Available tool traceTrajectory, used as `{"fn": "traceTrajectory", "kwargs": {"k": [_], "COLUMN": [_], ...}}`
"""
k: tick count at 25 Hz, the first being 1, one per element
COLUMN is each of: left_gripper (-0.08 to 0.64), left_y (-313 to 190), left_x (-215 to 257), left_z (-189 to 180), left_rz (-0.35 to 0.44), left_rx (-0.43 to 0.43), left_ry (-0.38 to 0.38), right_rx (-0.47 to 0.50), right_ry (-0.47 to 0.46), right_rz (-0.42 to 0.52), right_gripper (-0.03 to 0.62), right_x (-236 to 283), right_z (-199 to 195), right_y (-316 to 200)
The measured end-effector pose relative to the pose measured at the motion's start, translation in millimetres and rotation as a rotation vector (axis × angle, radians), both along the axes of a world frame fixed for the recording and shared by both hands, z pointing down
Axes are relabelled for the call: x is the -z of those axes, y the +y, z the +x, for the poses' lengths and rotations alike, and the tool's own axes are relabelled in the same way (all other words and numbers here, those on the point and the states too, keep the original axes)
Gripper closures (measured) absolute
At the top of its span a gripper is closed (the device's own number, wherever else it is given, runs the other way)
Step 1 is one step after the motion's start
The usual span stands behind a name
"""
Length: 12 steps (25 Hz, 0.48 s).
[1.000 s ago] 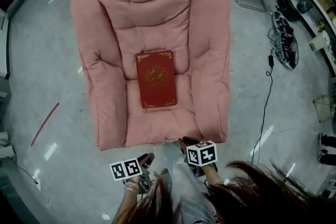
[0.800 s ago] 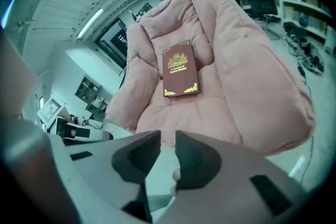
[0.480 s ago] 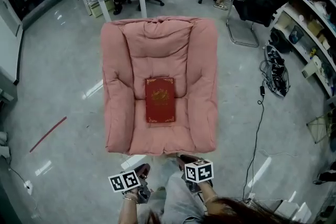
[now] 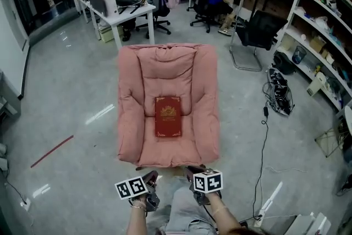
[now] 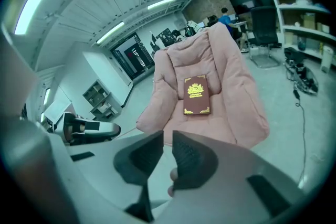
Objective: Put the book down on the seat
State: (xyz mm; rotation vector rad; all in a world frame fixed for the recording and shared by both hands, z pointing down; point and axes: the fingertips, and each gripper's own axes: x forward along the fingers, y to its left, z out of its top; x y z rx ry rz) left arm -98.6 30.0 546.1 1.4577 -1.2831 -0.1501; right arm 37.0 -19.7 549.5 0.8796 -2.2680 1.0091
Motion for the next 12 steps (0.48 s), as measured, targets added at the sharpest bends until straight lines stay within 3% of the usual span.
{"fn": "traceTrajectory", "kwargs": {"k": [6,12], "left_gripper": [0.56,0.561], "left_y": [23.7,46.0], "left_x": [44.3,90.2], "left_z": [1.3,5.2], "left_rz": [0.059,0.164], "left_rx": [-0.024,-0.06], "left_ry": [0.006,-0.052], "right_rx": [-0.008,-0.005], "right_ry": [-0.036,-0.041], "right_rz": [0.07,0.207], "right_gripper": [0.548,0.562], "right_x": [60.9,115.3], "right_z": [-2.1,-6.7], "right_y": [28.2,34.6]}}
